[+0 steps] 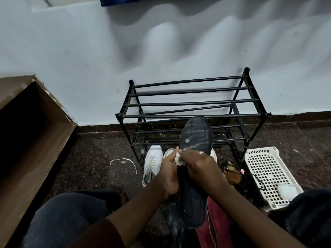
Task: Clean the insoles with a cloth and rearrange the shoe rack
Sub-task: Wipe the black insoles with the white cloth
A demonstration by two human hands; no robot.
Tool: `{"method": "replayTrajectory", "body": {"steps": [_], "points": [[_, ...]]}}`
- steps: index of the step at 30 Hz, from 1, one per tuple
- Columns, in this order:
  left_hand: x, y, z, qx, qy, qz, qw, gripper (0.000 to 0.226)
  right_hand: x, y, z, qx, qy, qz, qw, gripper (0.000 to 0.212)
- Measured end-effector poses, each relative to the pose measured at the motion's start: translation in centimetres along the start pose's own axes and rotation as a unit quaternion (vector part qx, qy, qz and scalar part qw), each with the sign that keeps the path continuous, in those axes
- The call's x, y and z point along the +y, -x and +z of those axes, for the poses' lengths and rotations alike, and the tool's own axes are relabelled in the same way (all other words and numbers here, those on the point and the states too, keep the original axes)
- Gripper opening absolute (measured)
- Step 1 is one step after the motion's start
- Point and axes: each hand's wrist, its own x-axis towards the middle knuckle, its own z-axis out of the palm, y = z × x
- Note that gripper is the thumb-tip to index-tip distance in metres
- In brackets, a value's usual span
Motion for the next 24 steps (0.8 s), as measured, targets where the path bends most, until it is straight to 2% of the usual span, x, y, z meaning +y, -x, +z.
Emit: {"method": "replayTrajectory", "body": {"steps": [4,6,10,13,15,18,20,24], "points": [[-0.6,0.5,1.4,-0.007,-0.031,-0.020,0.999,0.050,0.9,-0.6,-0.7,0.024,0.023,0.069,0.997,0.015],[-0.7,0.4,1.4,-0.003,-0.035,-0.017,0.999,0.051,0.8,-0.6,-0.8,0.032,0.010,0.089,0.995,0.016],[-0.3,0.3,0.9,-0.023,-0.019,0.004,1.000,0.061,0.1,-0.2,-0.5,0.034,0.006,0.078,0.996,0.013],[0.5,0.2,0.5,-0.011,-0.001,0.032,0.999,0.070,-0.8,0.7,-0.1,0.036,-0.012,0.058,0.998,0.025],[1.0,0.4,0.6,-0.010,0.001,0.028,1.000,0.076,-1.4,1.3,0.2,0.019,-0.011,0.033,0.999,0.023],[0.7,0.0,0.3,-0.020,-0.003,0.028,0.999,0.069,-1.0,1.2,0.2,-0.004,0.030,0.016,0.999,0.019],[0.2,-0.1,0.6,-0.012,-0.009,0.026,1.000,0.060,0.0,0.5,-0.2,0.003,0.047,0.033,0.998,0.022],[-0.4,0.1,1.8,-0.006,-0.021,0.019,1.000,0.058,1.3,-0.9,-1.0,0.043,0.024,0.128,0.991,0.009]]}}
